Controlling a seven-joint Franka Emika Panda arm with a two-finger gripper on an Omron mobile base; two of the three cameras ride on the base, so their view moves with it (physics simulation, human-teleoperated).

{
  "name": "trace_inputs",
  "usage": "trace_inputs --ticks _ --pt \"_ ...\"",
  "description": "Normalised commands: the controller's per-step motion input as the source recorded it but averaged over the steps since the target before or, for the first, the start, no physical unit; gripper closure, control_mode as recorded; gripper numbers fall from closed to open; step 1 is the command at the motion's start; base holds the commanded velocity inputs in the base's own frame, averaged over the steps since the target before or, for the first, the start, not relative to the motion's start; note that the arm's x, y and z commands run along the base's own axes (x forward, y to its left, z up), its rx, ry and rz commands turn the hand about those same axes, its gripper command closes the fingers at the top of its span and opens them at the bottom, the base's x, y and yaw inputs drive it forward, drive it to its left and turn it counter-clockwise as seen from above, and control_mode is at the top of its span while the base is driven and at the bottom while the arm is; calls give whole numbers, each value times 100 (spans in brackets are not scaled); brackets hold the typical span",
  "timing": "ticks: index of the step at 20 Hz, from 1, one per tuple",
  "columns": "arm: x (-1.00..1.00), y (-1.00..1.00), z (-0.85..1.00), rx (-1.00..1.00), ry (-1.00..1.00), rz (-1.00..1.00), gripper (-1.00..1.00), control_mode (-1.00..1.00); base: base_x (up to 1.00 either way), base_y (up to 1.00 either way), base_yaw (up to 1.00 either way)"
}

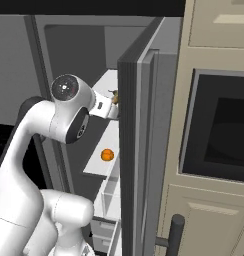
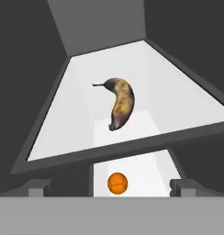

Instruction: Retrieve the banana and orange from the fridge and place them into the bowl on the dining table.

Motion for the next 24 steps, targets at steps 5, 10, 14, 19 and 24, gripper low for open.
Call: trace_inputs --ticks 5,10,14,19,24 --pt "26 -2 0 0 -1 4 -100 -100 0 0 0" --pt "43 0 0 0 3 1 -100 -100 0 0 0" --pt "41 0 0 0 8 0 -100 -100 0 0 0" --pt "25 -7 -1 0 3 0 -100 -100 0 0 0" --pt "21 -14 -4 0 1 0 -100 -100 0 0 0"
